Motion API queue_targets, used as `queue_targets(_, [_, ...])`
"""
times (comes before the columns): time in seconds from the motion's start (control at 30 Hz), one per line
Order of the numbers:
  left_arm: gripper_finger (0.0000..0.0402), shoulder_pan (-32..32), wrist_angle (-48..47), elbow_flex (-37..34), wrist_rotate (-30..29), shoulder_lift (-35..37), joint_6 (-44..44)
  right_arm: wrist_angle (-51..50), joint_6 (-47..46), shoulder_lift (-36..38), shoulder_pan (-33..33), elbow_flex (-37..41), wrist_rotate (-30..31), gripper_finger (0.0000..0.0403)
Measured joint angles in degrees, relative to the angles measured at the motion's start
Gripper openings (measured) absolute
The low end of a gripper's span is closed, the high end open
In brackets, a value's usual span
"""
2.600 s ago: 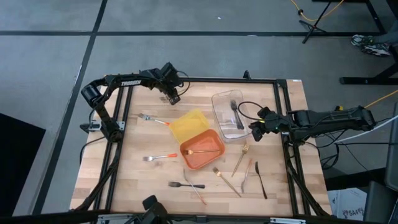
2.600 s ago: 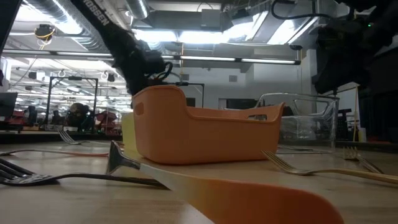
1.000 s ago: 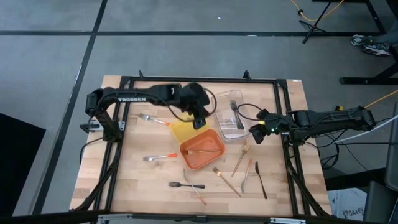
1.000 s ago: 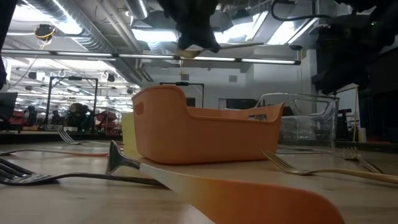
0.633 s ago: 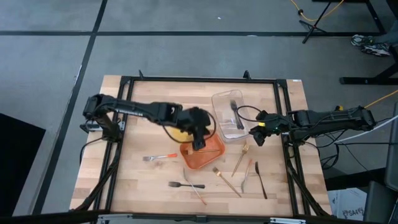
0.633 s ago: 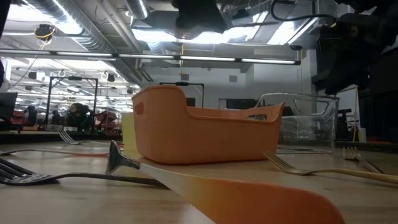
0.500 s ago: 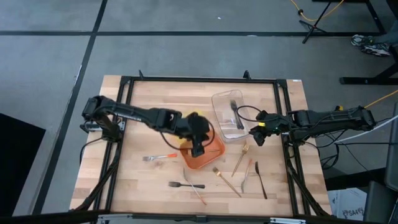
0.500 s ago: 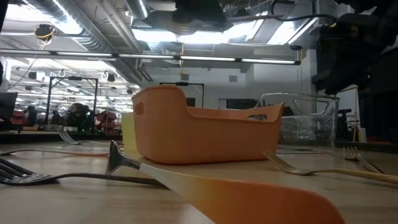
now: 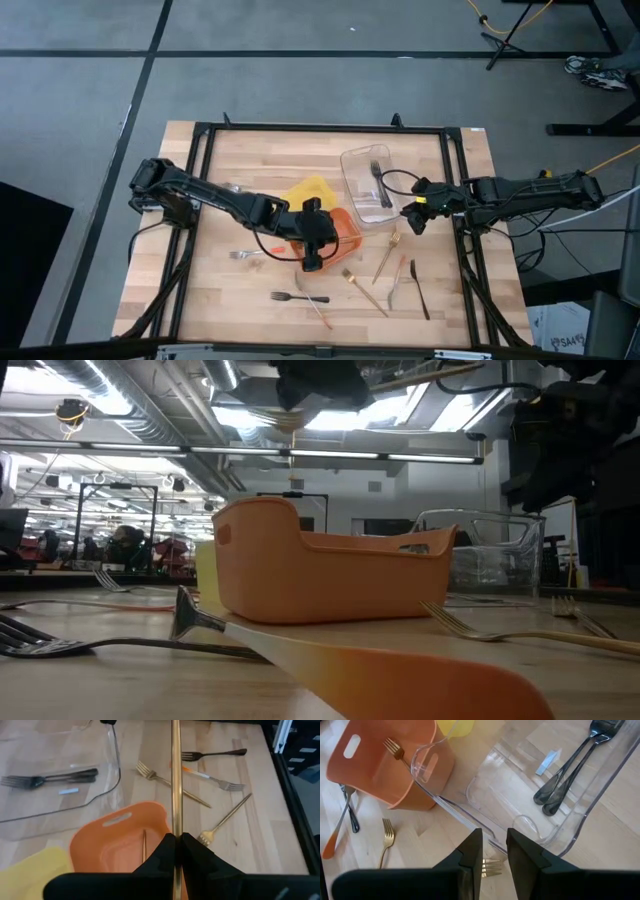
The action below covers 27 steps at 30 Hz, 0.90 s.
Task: Sort silverware by color (type)
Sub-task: Put the gold fork into the orange bin
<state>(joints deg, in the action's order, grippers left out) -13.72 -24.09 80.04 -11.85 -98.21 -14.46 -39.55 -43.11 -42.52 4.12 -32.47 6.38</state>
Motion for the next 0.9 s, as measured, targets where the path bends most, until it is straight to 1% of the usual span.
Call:
queue_targets(0.37, [0.0008, 0.7, 5.0, -8.1, 0.0, -0.1, 0.4, 0.0, 0.0, 0.0, 0.0, 0.0, 0.0, 0.0080])
queue_targets(0.67, [0.0008, 0.8, 13.4, -15.9, 0.0, -0.1, 6.1, 0.0, 0.0, 0.0, 0.0, 0.0, 0.4, 0.0080])
queue_targets(0.9, [0.0008, 2.8, 15.1, -19.3, -0.1, 0.0, 7.6, 0.0, 0.0, 0.0, 0.0, 0.0, 1.1, 0.0080])
